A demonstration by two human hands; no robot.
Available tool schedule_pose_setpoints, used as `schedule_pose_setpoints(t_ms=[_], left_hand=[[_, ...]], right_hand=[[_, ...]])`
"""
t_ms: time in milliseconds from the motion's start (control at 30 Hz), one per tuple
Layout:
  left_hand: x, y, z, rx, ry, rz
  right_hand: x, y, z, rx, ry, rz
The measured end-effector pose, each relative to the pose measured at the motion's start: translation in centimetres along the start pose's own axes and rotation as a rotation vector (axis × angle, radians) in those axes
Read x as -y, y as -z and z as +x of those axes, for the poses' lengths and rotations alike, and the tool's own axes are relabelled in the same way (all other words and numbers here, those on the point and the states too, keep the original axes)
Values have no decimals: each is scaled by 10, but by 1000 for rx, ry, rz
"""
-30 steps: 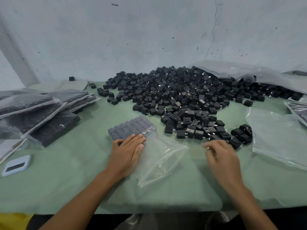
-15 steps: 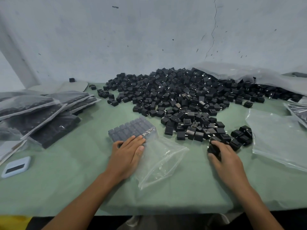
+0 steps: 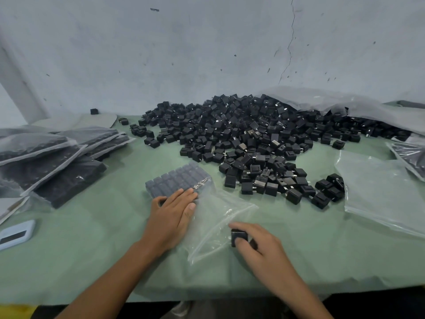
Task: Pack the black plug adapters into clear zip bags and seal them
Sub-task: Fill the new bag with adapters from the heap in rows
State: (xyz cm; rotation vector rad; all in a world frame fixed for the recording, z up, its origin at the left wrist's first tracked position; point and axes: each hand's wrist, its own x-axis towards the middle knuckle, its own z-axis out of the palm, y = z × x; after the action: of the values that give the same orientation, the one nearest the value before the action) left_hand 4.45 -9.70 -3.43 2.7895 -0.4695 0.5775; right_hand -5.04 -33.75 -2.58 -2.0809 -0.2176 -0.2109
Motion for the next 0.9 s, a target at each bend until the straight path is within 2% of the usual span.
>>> schedule_pose_setpoints(t_ms=[100, 133, 267, 333, 467, 600, 633, 700, 767, 800, 900], left_hand=[[0, 0, 0, -9, -2, -4], [-1, 0, 0, -10, -1, -8], [0, 2, 0, 7, -4, 6], [0, 3, 0, 20, -6, 16], [-1, 4, 0, 27, -3, 28], [-1, 4, 0, 35, 1, 40], [-1, 4, 0, 44, 2, 41], [-1, 3, 0, 50, 2, 42], [0, 3, 0, 53, 0, 51], [0, 3, 0, 54, -1, 53], [0, 3, 0, 51, -5, 53]], right_hand=[[7, -22, 16, 40, -51, 42], [10, -29, 22, 54, -124, 146], [23, -45, 48, 69, -456, 925], [28, -48, 62, 50, -497, 1051], [39, -58, 84, 10, -441, 993], [46, -71, 99, 3, -477, 1061], [45, -74, 102, -23, -485, 1005], [37, -77, 110, -103, -456, 671], [31, -75, 114, -106, -369, 280], [30, -75, 115, -96, -326, 159], [30, -79, 113, -85, -241, 43]])
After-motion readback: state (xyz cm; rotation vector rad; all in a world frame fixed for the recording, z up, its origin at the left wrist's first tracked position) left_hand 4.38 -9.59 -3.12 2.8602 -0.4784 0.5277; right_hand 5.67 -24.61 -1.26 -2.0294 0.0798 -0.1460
